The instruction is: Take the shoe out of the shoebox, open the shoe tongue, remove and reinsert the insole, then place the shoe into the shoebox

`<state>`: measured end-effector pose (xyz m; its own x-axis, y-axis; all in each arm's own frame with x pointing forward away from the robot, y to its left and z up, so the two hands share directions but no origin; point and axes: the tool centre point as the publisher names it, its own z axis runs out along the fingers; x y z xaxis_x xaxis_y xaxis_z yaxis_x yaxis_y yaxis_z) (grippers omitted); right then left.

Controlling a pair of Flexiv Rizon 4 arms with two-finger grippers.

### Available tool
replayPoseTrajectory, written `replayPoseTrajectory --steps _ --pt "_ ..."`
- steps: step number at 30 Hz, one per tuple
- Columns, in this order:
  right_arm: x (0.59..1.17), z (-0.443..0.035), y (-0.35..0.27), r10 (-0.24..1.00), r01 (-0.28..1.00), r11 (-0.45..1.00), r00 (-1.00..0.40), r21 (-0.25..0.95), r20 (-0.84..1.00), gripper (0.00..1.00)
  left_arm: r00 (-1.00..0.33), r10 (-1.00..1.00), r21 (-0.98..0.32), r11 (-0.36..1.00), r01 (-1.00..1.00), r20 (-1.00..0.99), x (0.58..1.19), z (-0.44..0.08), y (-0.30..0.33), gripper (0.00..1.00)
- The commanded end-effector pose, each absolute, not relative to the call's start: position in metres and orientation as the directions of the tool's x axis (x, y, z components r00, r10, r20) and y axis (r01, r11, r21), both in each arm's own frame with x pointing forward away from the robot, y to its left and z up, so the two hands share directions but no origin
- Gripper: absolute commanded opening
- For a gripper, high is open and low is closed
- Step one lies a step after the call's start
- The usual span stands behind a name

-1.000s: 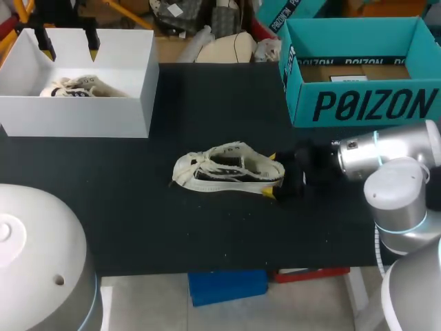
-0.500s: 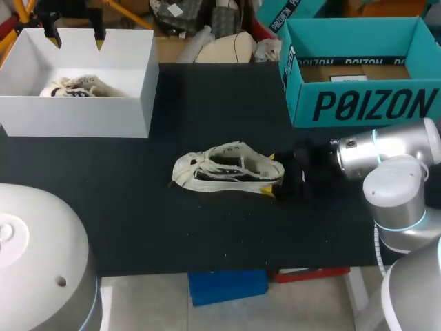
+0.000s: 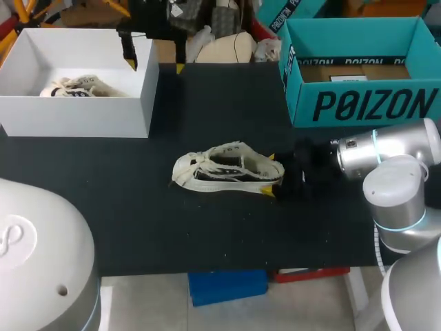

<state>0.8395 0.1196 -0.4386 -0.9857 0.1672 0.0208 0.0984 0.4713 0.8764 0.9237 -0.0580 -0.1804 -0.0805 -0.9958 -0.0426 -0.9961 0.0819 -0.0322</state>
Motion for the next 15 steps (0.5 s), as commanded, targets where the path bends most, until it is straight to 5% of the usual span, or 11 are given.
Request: replayPoseTrajectory --steps 1,15 --pt "0.841 -0.44 0.121 0.169 0.1 0.473 -0.985 0.875 0.021 0.0 -0.095 -0.991 -0.044 0.099 -0.994 -0.092 0.885 -0.188 -0.111 1.0" --pt "0.841 -0.44 0.121 0.169 0.1 0.473 -0.985 0.875 0.021 0.0 -0.139 -0.986 0.0 0.14 -0.99 -0.097 0.868 -0.191 -0.123 1.0"
